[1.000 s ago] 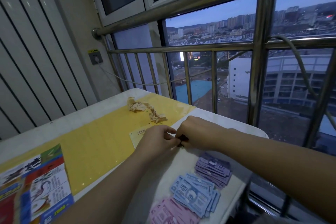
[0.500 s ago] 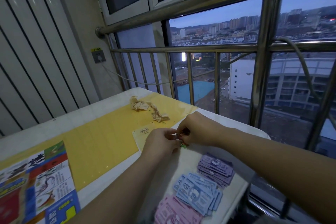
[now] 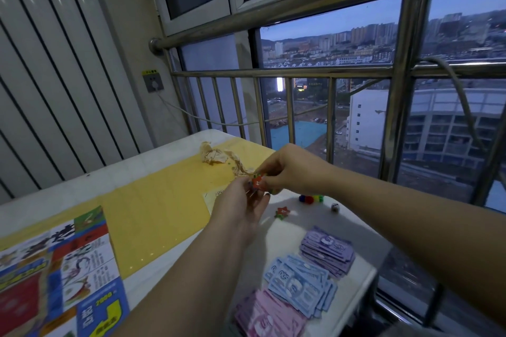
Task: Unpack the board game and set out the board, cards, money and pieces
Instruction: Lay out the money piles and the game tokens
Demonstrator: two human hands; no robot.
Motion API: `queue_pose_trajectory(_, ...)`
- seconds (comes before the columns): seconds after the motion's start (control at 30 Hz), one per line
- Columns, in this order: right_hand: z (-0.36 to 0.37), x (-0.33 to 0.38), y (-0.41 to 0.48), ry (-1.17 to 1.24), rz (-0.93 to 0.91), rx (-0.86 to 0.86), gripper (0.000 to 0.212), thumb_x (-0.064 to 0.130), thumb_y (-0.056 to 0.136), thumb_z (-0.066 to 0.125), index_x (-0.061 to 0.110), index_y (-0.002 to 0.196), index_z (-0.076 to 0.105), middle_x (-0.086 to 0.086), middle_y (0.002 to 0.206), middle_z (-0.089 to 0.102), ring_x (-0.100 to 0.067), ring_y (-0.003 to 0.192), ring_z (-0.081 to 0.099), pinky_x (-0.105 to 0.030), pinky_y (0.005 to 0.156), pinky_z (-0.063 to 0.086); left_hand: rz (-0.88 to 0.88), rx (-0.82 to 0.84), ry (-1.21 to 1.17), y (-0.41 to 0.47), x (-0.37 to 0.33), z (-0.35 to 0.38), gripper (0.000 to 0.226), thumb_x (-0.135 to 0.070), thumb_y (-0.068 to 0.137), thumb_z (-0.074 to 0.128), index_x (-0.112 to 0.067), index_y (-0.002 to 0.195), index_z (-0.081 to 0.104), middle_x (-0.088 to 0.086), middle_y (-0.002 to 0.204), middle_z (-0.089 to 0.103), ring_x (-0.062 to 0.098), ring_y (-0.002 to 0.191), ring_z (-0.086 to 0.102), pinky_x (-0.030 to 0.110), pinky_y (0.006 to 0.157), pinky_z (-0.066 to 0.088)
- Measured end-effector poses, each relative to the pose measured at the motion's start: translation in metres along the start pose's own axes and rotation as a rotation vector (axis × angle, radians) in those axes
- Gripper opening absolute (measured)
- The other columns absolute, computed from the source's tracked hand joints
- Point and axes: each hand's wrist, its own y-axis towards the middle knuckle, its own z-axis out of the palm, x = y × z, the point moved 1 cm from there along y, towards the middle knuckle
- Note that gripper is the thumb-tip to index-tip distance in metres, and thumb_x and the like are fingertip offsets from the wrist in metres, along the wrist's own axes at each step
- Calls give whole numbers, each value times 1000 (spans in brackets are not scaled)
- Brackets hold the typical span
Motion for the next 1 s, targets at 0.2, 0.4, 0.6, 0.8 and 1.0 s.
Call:
queue_pose_trajectory(0.2, 6, 23, -1, -111, -53, 30, 26, 15, 89, 63, 13, 114, 68, -2, 103, 72, -7, 83, 65, -16, 78, 53, -156, -18, -324, -13, -8, -9, 27, -12, 100, 39, 2, 81, 52, 18, 94, 55, 24, 91, 56, 36, 97, 42)
queue_pose_trajectory(0.4, 14, 36, 1, -191, -145, 101, 30, 17, 90, 62, 17, 120, 64, 2, 113, 67, -1, 90, 55, -11, 78, 42, -207, 48, -455, -19, -10, -16, 36, -19, 102, 31, 10, 104, 53, 22, 114, 58, 25, 110, 57, 33, 104, 42)
queue_pose_trajectory(0.6, 19, 37, 1, -214, -197, 117, 31, 24, 87, 66, 17, 117, 66, 5, 111, 67, 6, 75, 48, -3, 64, 34, -259, 46, -511, -28, -12, -18, 36, -7, 100, 28, 1, 72, 50, 16, 46, 51, 19, 33, 47, 18, 38, 42)
queue_pose_trajectory(0.8, 11, 38, 1, -98, -171, 98, 34, 31, 83, 70, 20, 115, 66, 8, 111, 65, 6, 85, 53, -6, 73, 40, -215, 23, -532, -29, -14, -17, 35, -7, 101, 30, 5, 77, 53, 16, 70, 56, 20, 56, 52, 25, 44, 49)
queue_pose_trajectory(1.0, 1, 7, -4, -283, 41, 161, 27, 24, 90, 62, 13, 114, 67, 3, 113, 67, -1, 88, 59, -17, 84, 47, -142, -77, -560, -29, -26, -28, 27, -3, 98, 36, 6, 80, 54, 14, 81, 53, 20, 78, 54, 29, 95, 48)
